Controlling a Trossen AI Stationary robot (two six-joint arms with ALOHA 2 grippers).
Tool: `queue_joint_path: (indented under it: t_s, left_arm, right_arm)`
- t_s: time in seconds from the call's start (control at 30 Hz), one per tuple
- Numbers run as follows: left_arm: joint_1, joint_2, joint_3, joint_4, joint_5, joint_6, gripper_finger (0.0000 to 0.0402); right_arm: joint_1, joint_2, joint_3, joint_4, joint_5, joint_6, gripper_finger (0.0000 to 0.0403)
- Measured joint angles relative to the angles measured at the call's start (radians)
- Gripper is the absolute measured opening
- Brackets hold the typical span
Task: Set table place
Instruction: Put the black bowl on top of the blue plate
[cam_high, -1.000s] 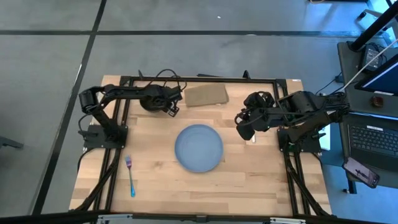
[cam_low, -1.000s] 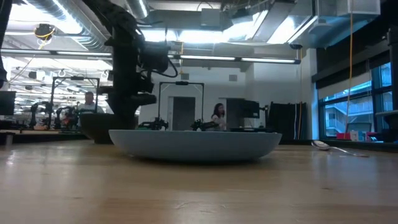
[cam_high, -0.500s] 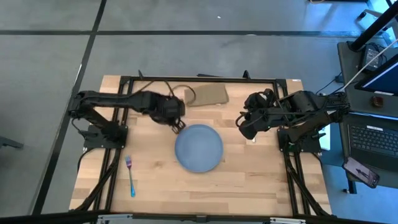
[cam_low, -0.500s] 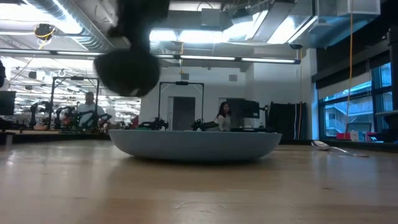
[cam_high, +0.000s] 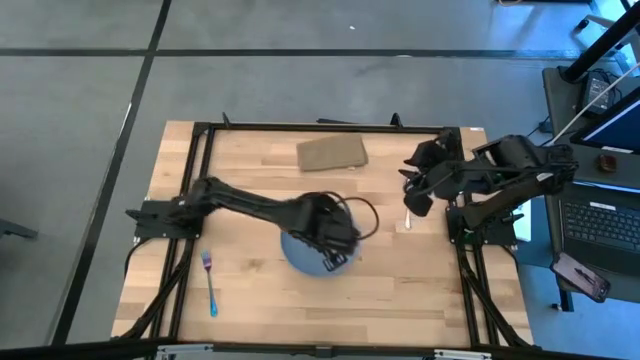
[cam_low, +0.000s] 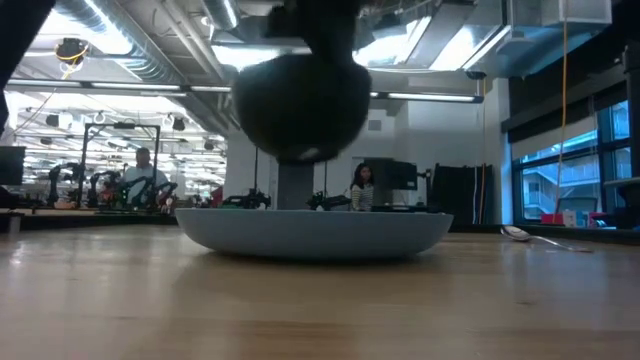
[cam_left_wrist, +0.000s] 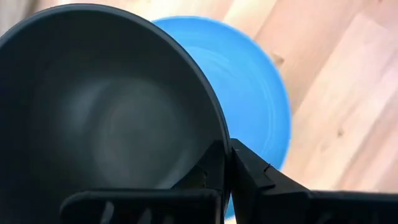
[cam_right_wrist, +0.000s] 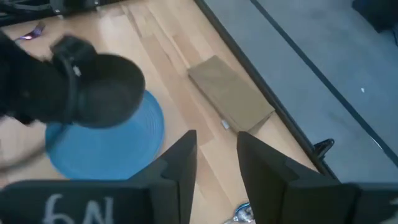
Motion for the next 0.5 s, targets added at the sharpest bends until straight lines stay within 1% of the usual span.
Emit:
queue_joint_path:
  t_s: [0.1, 0.17, 0.37, 0.5]
  left_arm:
    - [-0.006, 0.078, 0.056, -0.008, 0.001, -0.013, 0.0002]
    - [-0.007, 0.109, 0.072, 0.008, 0.025, -0.032, 0.0002]
    - [-0.022, 0.178, 0.073, 0.016, 0.058, -0.081, 0.0004]
    - [-0.037, 0.201, 0.073, 0.033, 0.057, -0.103, 0.0003]
  right_arm:
    - [0.0, -0.025, 0.0, 0.0, 0.0, -0.027, 0.0118]
    - [0.0, -0.037, 0.0, -0.001, 0.0, -0.039, 0.0118]
    - [0.0, -0.07, 0.0, -0.003, 0.0, -0.063, 0.0118]
    - [0.0, -0.08, 0.0, -0.005, 0.0, -0.081, 0.0118]
